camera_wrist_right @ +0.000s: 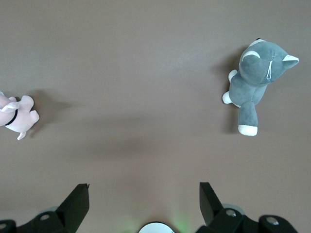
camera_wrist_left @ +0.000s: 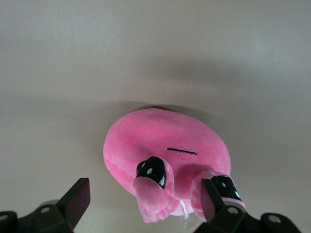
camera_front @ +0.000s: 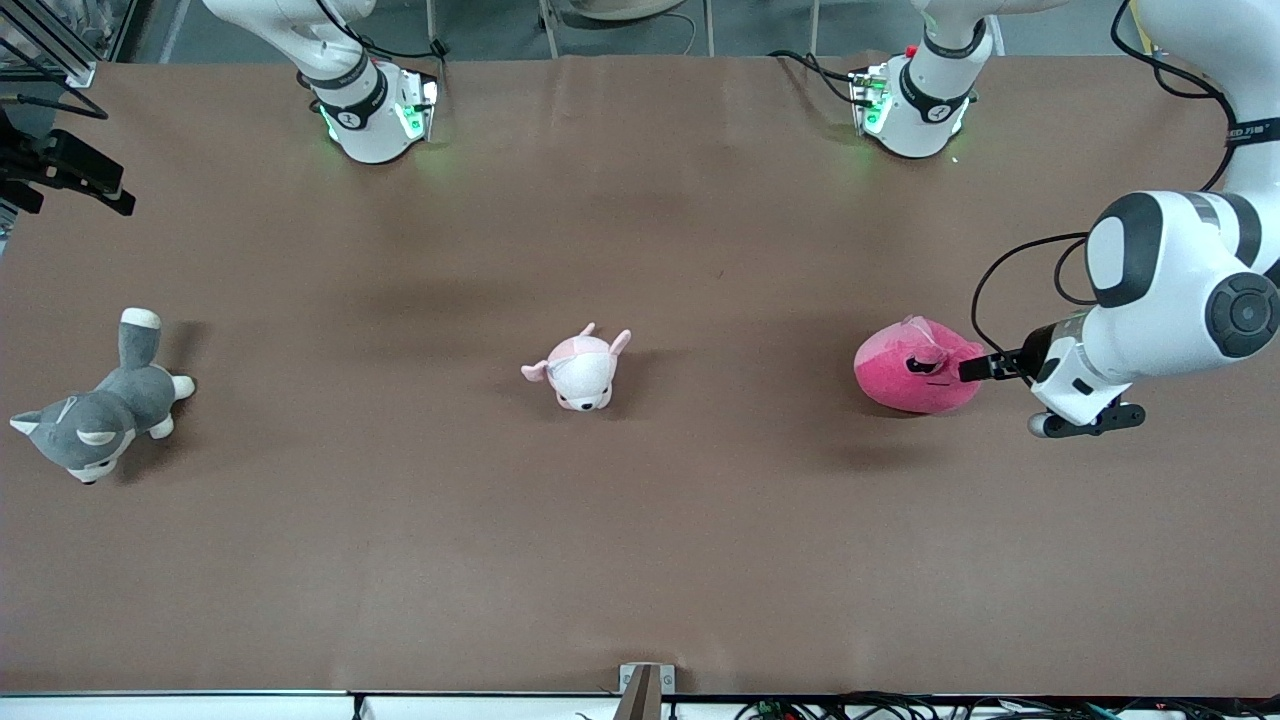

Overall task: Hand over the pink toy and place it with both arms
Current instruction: 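Reach the left gripper down to the hot-pink plush and grasp it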

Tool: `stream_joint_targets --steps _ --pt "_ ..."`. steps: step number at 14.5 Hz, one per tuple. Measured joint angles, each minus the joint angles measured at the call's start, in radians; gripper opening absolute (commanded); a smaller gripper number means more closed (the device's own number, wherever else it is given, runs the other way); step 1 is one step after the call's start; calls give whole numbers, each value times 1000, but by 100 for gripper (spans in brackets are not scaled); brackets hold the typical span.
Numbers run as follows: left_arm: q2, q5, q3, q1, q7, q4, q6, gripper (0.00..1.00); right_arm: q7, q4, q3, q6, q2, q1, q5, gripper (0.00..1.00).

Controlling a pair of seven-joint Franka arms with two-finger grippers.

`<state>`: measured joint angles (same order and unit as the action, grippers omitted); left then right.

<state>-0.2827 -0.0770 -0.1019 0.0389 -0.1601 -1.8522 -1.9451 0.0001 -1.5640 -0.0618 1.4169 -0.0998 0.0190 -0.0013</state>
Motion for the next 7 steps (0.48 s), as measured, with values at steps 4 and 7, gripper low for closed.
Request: stream_joint_targets --steps 4,7 --pt "0 0 0 0 0 -33 -9 88 0 -1 -7 11 17 -2 0 100" --pt "-2 0 0 0 0 -48 -10 66 0 -1 -8 29 35 -2 -1 100"
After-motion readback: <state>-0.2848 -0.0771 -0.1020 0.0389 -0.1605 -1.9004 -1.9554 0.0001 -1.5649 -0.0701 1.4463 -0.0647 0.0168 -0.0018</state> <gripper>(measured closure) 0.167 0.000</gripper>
